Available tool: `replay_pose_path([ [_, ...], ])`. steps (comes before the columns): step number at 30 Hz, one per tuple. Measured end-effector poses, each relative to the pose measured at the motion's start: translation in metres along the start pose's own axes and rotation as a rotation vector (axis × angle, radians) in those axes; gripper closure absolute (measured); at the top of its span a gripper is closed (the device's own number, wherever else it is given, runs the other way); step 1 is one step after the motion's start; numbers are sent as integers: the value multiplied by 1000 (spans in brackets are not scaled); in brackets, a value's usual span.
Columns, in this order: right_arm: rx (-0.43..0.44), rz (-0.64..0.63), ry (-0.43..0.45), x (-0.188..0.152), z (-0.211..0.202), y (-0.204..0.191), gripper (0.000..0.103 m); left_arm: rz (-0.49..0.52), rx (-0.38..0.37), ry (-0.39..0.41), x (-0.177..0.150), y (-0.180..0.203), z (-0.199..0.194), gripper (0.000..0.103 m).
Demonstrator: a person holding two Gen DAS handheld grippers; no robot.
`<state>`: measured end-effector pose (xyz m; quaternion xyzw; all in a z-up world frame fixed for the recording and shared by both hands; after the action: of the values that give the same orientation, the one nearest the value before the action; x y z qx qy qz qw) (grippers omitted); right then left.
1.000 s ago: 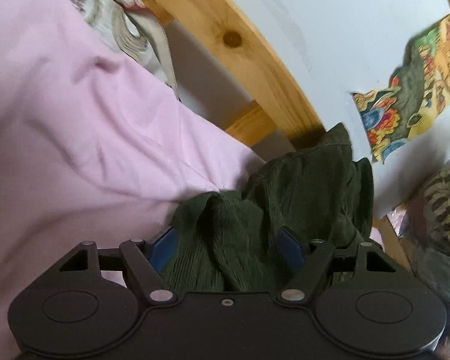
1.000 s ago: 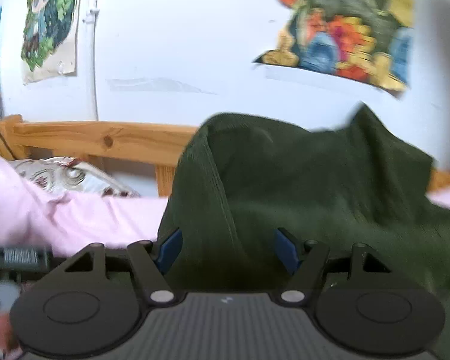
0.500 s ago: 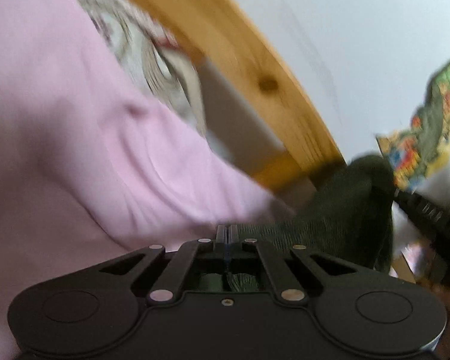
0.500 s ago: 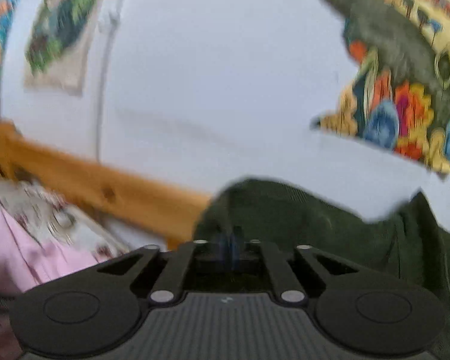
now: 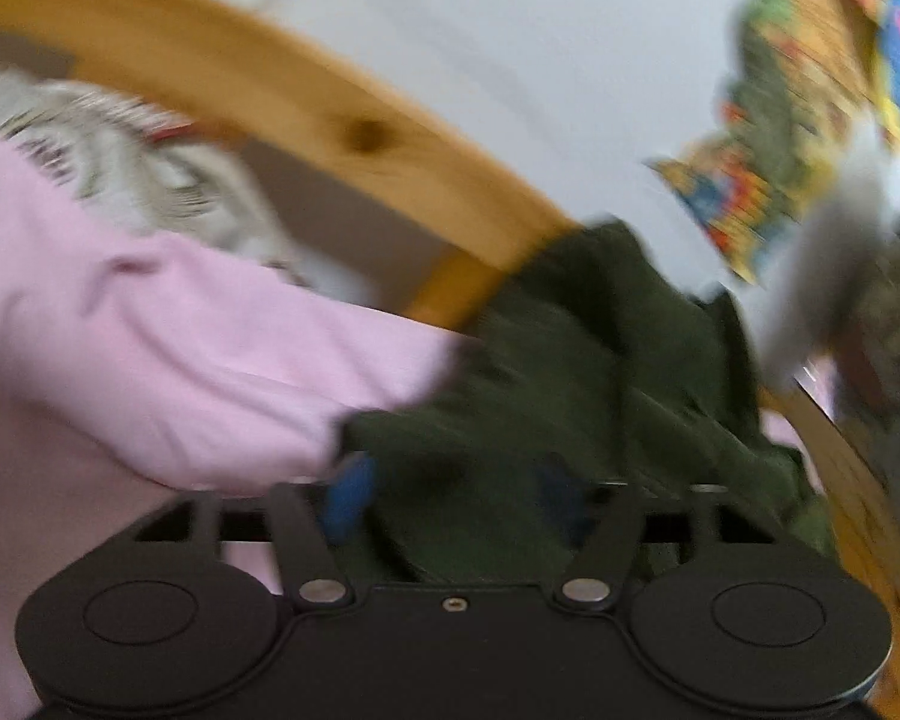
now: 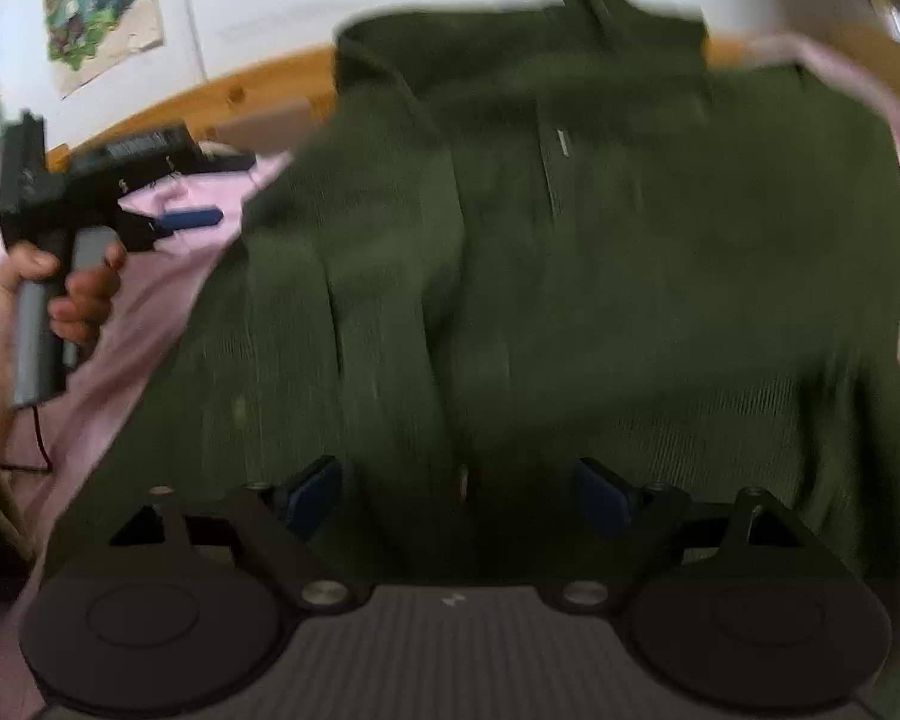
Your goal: Fold large clothes
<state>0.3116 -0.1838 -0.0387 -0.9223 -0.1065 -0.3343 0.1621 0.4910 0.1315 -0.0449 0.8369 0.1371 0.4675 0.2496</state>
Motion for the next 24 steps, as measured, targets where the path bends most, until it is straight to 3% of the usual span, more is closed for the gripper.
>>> replay_pose_path([
  [1,16,15,5,-8,5,1,34,31,-10,-20,-6,10,-2,24],
  [2,27,24,3,-14,11,1,69,62,-12,-39,-13,17,-4,24],
  [3,40,27,-13,-18,16,0,81,104,-7,-60,-21,25,-5,24],
  [5,13,-7,-26,-14,16,-4,92,190,29,-82,-35,36,-8,24],
  [8,-44,-64,32,7,-19,-3,94,299,112,-133,-64,41,-11,27],
  [11,-133,-96,102,21,-56,11,94,354,175,-190,-87,42,-9,28],
  [13,-164,-106,74,14,-49,20,93,370,209,-213,-98,42,-6,26],
  [16,-253,-135,-21,-11,-7,35,68,431,258,-188,-107,44,-2,24],
  [18,-284,-131,40,-7,-12,31,57,447,279,-170,-109,44,-7,24],
  [20,-290,-115,129,-4,-34,19,33,433,283,-164,-106,43,-22,22],
  [24,-304,-162,210,-11,-51,-5,29,356,306,-200,-105,37,-54,8],
])
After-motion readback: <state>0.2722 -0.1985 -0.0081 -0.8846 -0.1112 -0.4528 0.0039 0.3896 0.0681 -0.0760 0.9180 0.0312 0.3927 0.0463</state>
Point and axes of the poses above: each gripper's, at about its wrist camera, not at the fingertips, and z roughly the way its jaws point, y to its right, x to its top, the point moved 8 cm from there along z, roughly the way its jaws point, and after that the axes turned 5 degrees about x, right-handed, at the moved point
